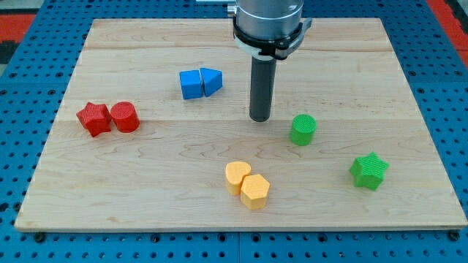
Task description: Place the green circle diagonally top right to the green star
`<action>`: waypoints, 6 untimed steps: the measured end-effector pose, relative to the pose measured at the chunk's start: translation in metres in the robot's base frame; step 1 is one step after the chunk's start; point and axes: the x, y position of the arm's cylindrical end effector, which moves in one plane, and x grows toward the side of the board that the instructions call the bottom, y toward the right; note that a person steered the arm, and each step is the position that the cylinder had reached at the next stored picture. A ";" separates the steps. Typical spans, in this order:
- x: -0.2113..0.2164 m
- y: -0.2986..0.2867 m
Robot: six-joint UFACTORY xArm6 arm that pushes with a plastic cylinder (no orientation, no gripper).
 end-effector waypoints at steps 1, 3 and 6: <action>0.022 -0.001; -0.007 0.061; 0.013 0.120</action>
